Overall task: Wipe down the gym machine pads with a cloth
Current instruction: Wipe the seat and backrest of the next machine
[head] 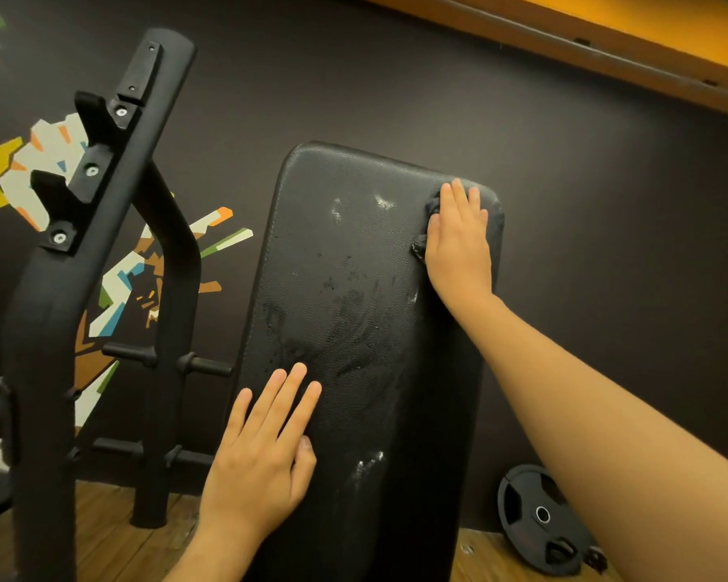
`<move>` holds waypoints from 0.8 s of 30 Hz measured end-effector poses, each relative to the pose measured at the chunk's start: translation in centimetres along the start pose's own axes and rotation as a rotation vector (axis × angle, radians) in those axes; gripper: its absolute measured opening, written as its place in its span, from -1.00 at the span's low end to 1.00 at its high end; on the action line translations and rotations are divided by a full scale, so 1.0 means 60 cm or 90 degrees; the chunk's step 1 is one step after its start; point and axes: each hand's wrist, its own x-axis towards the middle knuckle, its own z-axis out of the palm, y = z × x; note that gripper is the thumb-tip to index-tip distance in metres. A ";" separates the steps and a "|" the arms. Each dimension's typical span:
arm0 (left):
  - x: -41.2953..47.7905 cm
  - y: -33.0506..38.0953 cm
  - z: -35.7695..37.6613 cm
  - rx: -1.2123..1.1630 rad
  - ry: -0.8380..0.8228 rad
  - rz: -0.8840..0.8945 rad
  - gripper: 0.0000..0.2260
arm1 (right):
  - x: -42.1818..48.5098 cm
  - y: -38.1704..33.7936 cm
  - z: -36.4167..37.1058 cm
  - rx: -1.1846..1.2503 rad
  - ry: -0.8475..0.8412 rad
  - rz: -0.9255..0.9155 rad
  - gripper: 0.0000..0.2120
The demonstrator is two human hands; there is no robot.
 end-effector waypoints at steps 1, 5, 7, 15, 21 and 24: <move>0.000 -0.001 -0.003 -0.002 -0.002 0.003 -0.47 | 0.006 0.000 -0.002 -0.006 -0.005 0.000 -0.52; 0.026 0.003 -0.027 -0.007 0.031 0.019 -0.53 | 0.020 0.003 -0.006 -0.002 -0.014 0.003 -0.52; 0.071 0.015 -0.041 -0.012 0.059 0.019 -0.53 | 0.007 0.001 -0.002 0.007 0.011 0.010 -0.52; 0.166 -0.007 -0.016 0.067 0.010 -0.035 -0.40 | -0.012 0.014 -0.007 -0.040 -0.019 -0.052 -0.51; 0.163 -0.007 -0.015 0.073 0.025 -0.034 -0.41 | 0.015 0.007 -0.017 -0.043 -0.028 -0.025 -0.51; 0.160 -0.006 -0.016 0.059 0.032 -0.036 -0.41 | -0.024 -0.001 0.000 -0.014 0.007 0.004 -0.50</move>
